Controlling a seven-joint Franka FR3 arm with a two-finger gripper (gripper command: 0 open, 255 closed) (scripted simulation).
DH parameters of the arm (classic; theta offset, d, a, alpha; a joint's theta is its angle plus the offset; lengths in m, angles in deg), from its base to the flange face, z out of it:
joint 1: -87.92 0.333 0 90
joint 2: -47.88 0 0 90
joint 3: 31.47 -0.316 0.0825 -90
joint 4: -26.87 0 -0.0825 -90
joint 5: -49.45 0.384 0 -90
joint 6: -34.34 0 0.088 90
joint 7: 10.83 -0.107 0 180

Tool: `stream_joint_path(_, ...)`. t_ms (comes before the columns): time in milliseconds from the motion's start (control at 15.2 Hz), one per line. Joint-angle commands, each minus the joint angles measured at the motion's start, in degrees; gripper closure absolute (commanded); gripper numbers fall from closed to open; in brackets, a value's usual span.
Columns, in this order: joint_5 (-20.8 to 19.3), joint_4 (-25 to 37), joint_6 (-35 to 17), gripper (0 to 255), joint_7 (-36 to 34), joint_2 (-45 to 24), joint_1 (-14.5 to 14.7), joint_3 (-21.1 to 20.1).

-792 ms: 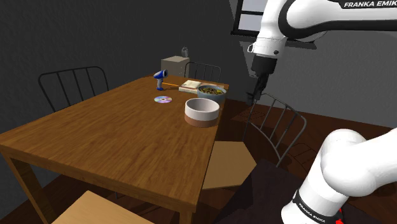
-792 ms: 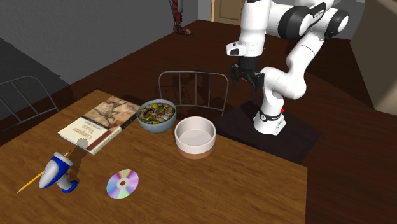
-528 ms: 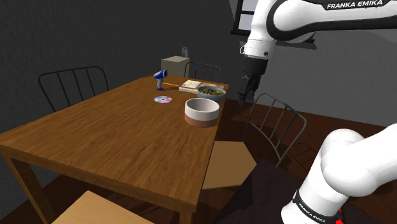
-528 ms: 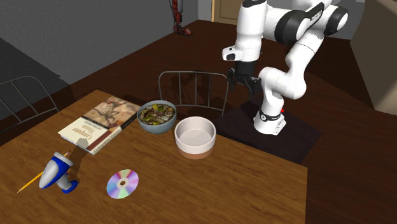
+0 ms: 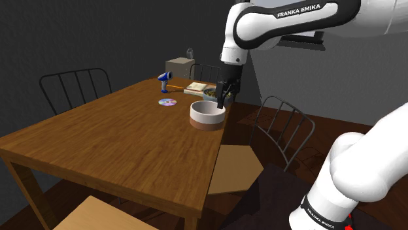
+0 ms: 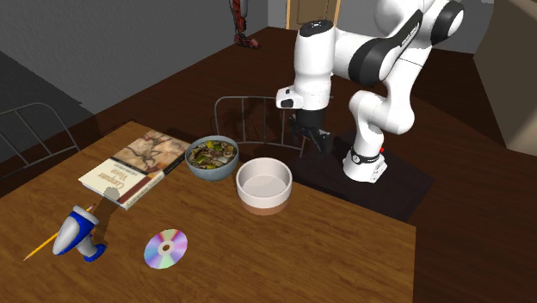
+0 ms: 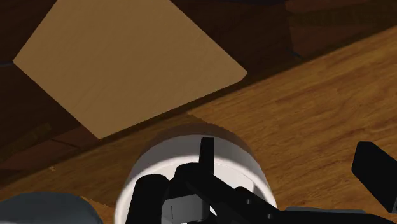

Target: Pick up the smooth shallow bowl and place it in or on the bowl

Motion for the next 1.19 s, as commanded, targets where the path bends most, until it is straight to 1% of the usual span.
stream_joint_path(0,0.05,3.38,-1.24,0,-0.82,-4.98,0.13,-0.48)
stream_joint_path(264,-0.14,10.8,-2.69,0,-2.45,-14.55,0.41,-1.27)
stream_joint_path(528,-0.61,19.47,-2.91,0,-4.07,-24.17,0.77,-1.83)
stream_joint_path(594,-0.62,19.66,-2.9,0,-4.1,-24.36,0.79,-1.82)
stream_joint_path(1056,-0.56,14.89,-8.61,0,-4.08,-25.3,0.93,-1.93)
stream_joint_path(1122,-0.56,14.88,-8.61,0,-4.08,-25.29,0.93,-1.93)
